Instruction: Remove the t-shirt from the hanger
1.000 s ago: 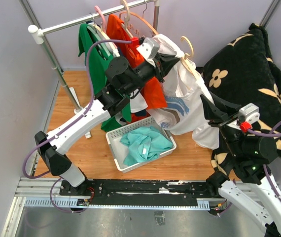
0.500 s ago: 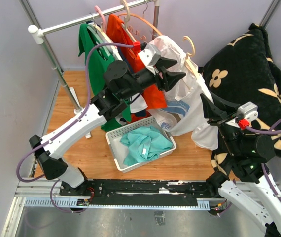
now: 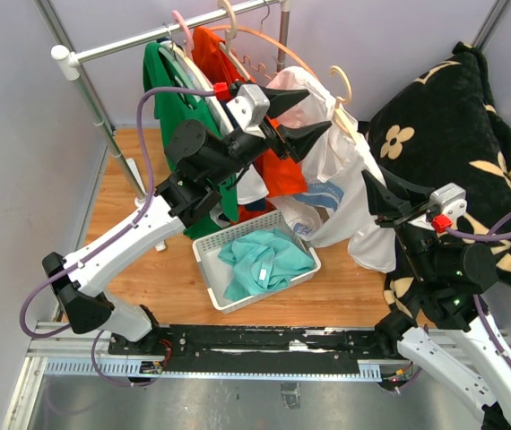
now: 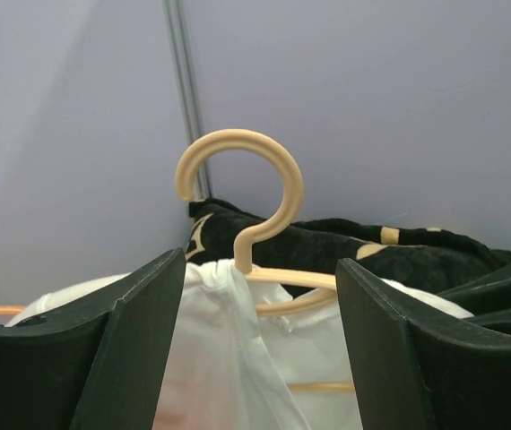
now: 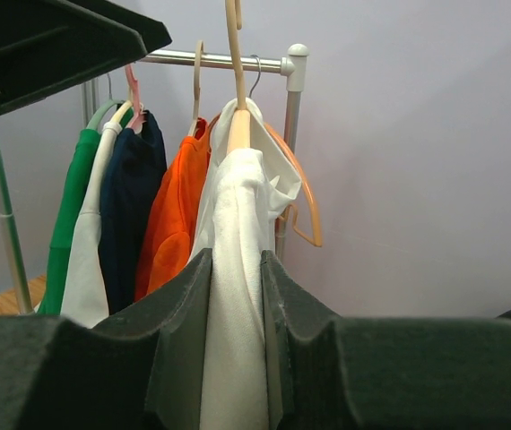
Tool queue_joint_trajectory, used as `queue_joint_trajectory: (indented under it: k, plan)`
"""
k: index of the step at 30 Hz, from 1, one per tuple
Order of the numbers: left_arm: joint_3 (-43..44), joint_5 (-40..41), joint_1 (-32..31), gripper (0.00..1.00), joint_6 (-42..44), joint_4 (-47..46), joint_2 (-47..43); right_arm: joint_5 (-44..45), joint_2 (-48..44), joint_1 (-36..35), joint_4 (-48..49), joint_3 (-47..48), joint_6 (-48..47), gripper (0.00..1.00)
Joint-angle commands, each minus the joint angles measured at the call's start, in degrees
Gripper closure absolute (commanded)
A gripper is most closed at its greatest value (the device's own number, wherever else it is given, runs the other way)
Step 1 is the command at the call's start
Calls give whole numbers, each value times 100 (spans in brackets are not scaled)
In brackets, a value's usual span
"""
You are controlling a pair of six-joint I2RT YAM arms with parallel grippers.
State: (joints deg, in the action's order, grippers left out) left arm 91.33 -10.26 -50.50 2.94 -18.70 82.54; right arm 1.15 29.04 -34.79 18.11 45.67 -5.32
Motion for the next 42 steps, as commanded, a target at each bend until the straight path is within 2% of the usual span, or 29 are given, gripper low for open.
queue_joint_trajectory:
  k: [1, 20, 23, 29, 33, 38, 40, 42]
  plan:
    - [52, -130, -30, 27, 319, -517, 239, -205, -40, -81, 395, 72, 106, 99]
    - [512, -63, -30, 27, 350, -460, 807, -542, 2, -81, 385, 98, 248, 99]
    - [534, -42, -30, 33, 353, -416, 842, -554, 0, -82, 409, 93, 267, 99]
    - [455, -9, -30, 54, 349, -394, 823, -499, -17, -81, 475, 92, 295, 99]
    - [350, 6, -30, 60, 348, -424, 758, -442, -36, -81, 518, 100, 304, 99]
    - [283, 44, -30, 74, 387, -387, 695, -384, -42, -81, 524, 92, 312, 99]
    - [272, 57, -30, 73, 386, -360, 669, -349, -40, -81, 530, 93, 325, 99]
    - [254, 100, -30, 66, 393, -338, 639, -322, -50, -81, 544, 88, 317, 99]
